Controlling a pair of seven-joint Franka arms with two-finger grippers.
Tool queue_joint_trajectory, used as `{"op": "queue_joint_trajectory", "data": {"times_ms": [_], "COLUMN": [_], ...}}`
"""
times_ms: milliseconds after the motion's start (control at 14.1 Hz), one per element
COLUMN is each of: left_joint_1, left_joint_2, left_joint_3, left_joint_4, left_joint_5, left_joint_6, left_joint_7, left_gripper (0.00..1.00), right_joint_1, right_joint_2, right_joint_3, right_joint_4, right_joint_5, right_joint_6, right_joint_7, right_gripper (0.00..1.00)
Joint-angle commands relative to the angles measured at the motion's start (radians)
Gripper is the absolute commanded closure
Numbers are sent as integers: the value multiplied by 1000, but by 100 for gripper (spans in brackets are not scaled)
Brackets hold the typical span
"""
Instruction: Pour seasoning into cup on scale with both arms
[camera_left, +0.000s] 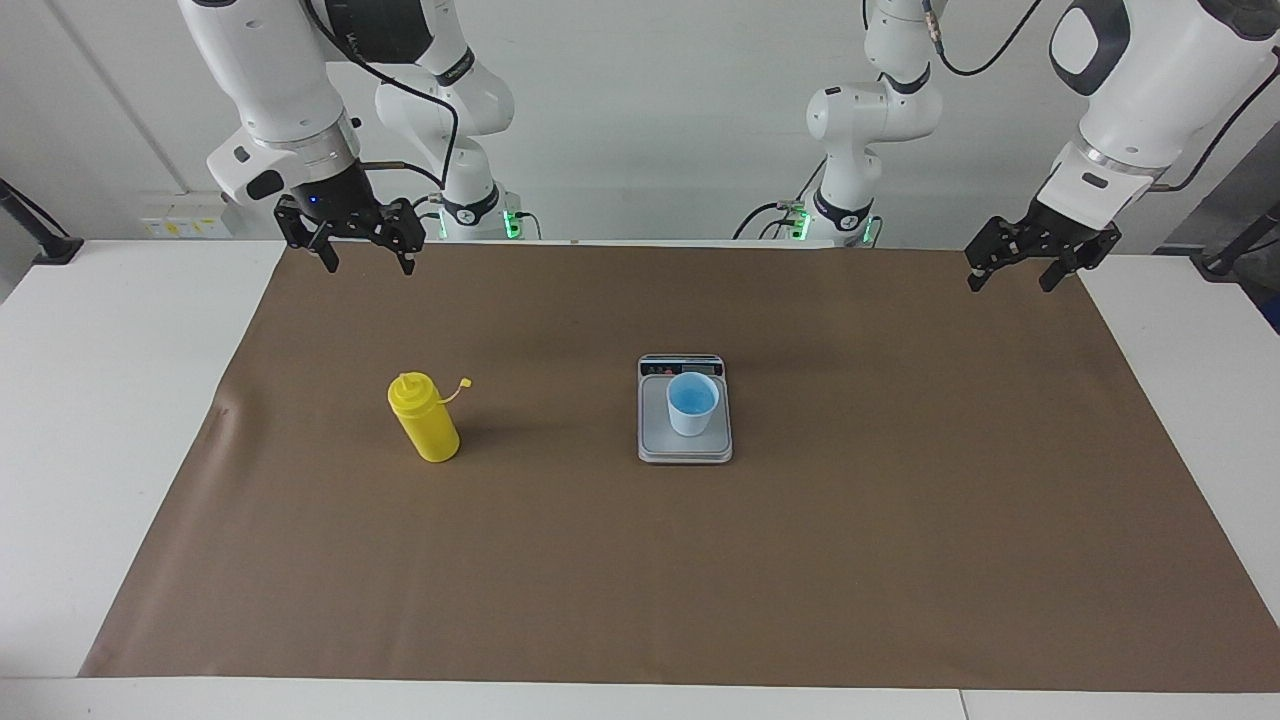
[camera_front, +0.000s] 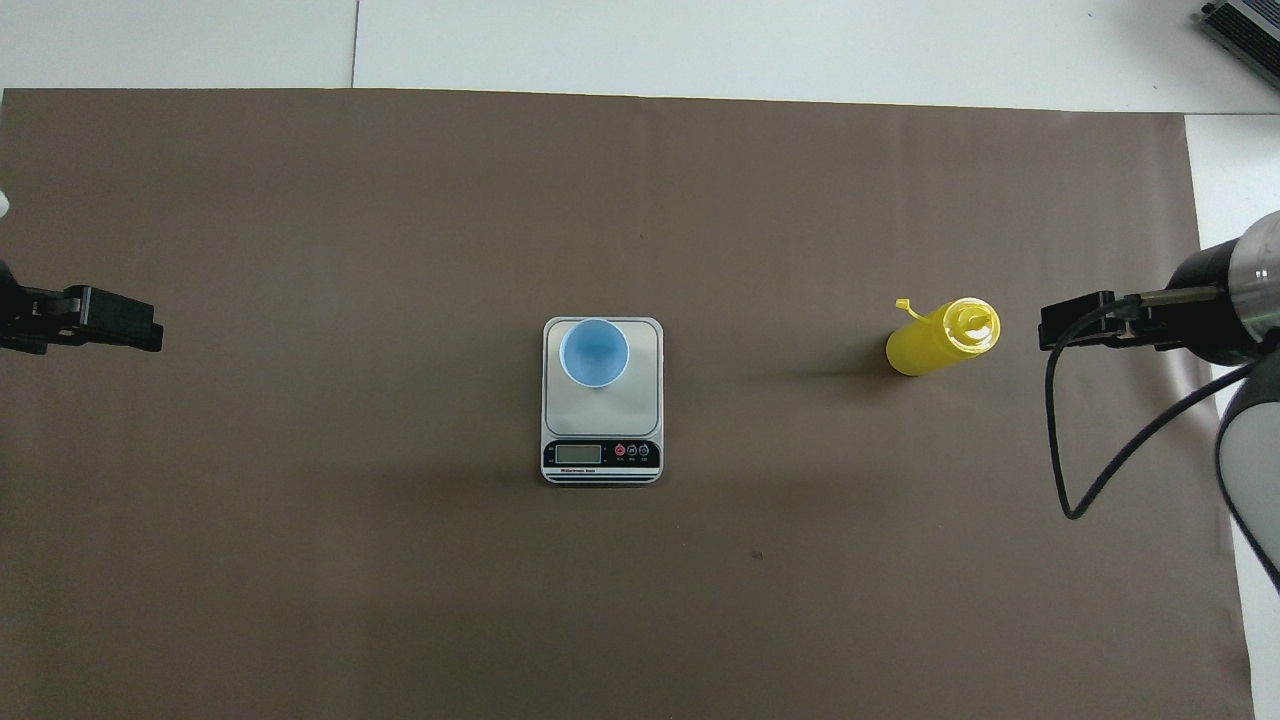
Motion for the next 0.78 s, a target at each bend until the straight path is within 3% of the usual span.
{"op": "queue_joint_trajectory", "data": {"times_ms": [0, 710], "left_joint_1": [11, 11], "left_joint_2": [-28, -28], "left_joint_3": [-7, -7], "left_joint_4": [-30, -30], "left_joint_5": [10, 10], "left_joint_6": [-2, -2], "left_joint_7": [4, 4], "left_gripper": [0, 0], "right_joint_1": [0, -14], "right_joint_2": [-12, -12], "right_joint_3": [6, 5], "right_joint_4": [-10, -15], "right_joint_5": [-23, -22], "right_joint_6": [-17, 1], "right_joint_7": [23, 16], "right_gripper": [0, 0]}}
